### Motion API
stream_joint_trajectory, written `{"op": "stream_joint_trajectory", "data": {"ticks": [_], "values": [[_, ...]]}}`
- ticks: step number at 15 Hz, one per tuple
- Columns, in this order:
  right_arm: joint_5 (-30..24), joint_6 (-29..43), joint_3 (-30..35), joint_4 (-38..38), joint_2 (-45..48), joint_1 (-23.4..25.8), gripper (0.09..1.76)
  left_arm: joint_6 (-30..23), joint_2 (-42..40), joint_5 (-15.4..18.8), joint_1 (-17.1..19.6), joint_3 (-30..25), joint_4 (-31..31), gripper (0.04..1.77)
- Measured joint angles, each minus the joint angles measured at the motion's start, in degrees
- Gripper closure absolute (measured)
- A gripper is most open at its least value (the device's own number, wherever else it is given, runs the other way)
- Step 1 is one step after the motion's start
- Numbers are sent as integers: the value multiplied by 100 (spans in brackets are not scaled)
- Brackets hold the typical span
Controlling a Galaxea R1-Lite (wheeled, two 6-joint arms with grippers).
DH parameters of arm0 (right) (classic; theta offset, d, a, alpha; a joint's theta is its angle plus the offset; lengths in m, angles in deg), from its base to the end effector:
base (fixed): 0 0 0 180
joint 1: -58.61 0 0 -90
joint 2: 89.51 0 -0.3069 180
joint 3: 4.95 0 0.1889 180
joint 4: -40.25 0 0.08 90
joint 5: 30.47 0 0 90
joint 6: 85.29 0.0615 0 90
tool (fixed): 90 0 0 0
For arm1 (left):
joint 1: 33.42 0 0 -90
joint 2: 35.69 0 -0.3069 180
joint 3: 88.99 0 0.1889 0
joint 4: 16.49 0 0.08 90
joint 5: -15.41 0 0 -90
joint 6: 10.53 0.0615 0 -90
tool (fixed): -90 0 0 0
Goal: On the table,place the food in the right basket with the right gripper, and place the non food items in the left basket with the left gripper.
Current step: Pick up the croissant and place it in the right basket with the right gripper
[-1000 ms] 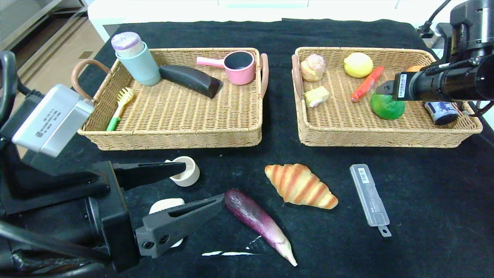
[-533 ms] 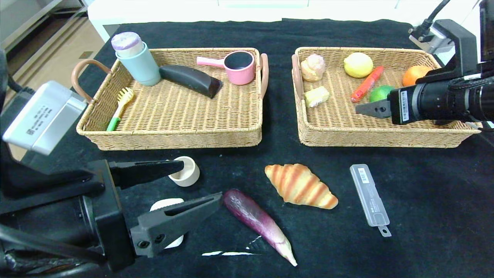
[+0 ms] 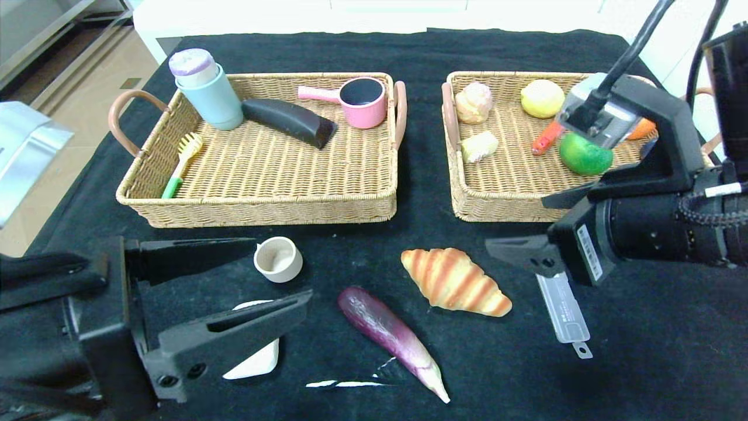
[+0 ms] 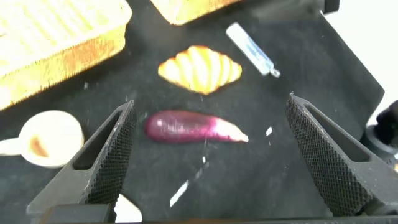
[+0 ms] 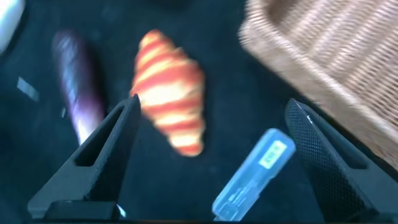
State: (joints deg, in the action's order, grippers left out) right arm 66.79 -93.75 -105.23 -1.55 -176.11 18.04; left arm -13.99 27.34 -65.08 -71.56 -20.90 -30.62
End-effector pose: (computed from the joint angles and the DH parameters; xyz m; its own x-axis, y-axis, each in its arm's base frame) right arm 0.2251 0.1825 0.2846 0.7468 0.4730 -0.4675 -0.6071 0.7719 -0.1887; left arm 0.1415 -0.1240 0.2680 0.6640 -0.7314 -0.1555 0.7286 0.6796 -0.0856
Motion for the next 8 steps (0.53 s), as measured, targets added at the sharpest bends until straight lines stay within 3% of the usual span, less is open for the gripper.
{"op": "stream_joint_trajectory", "data": {"ticks": [8], "values": [[26, -702, 137, -217, -260, -706, 15, 2, -227, -4, 278, 277, -347, 9]]}}
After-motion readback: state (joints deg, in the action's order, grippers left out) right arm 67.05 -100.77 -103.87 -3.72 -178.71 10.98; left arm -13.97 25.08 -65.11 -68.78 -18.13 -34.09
